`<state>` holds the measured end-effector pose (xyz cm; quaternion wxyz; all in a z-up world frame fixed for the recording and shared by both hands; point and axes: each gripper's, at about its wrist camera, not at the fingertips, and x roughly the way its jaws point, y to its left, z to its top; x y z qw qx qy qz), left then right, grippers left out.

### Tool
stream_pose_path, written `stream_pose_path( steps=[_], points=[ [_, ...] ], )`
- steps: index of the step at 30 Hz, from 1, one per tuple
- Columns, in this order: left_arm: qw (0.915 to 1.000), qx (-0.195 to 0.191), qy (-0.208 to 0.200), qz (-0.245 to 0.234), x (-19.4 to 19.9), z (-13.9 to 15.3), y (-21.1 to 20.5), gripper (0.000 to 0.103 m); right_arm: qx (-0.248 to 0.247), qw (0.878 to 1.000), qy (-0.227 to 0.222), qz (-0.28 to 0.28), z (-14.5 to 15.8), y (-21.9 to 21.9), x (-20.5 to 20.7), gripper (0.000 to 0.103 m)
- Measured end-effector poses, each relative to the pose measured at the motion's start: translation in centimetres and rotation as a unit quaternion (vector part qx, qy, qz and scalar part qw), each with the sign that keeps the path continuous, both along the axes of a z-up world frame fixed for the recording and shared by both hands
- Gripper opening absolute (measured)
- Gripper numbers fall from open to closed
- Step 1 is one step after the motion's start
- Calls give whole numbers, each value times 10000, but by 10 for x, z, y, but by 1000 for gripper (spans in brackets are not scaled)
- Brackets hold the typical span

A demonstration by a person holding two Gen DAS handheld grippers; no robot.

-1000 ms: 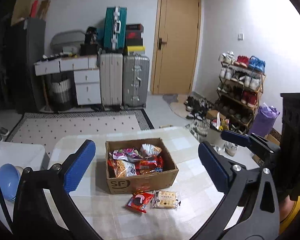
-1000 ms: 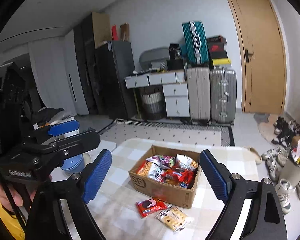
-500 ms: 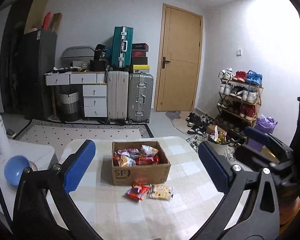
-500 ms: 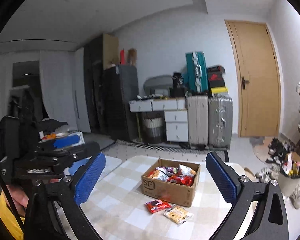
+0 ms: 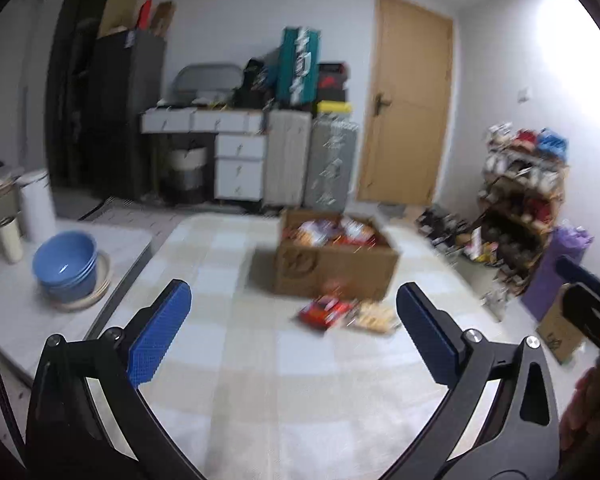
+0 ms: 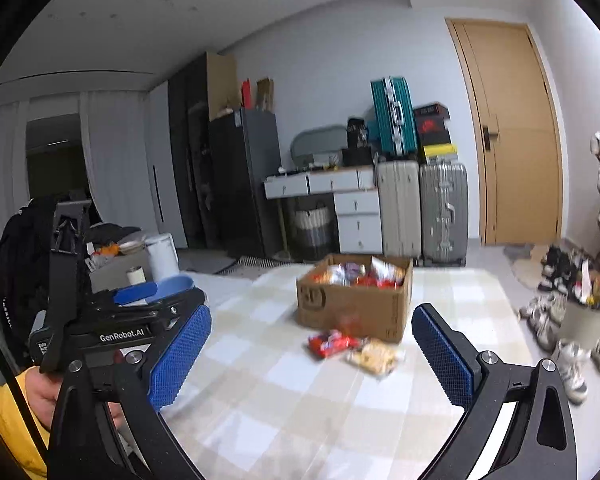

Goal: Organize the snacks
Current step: 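Move both grippers back toward the two packets beside the box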

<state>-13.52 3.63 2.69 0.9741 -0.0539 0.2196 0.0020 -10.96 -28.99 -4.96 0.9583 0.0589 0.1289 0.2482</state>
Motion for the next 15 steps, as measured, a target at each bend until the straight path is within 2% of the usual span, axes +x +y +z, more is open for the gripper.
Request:
stream_pose_path(
  steps=[3,7,15],
  points=[
    [9991,17,394,-126,11,-29,-1,103,199,9996,173,40,-17,-1,5,102],
    [9978,42,643,-161,15,-56,-3,103,266,9991,341,39,-27,1,17,102],
    [9958,83,862,-312,50,-72,-15,103,345,9969,708,-30,-47,-1,39,102]
  ],
)
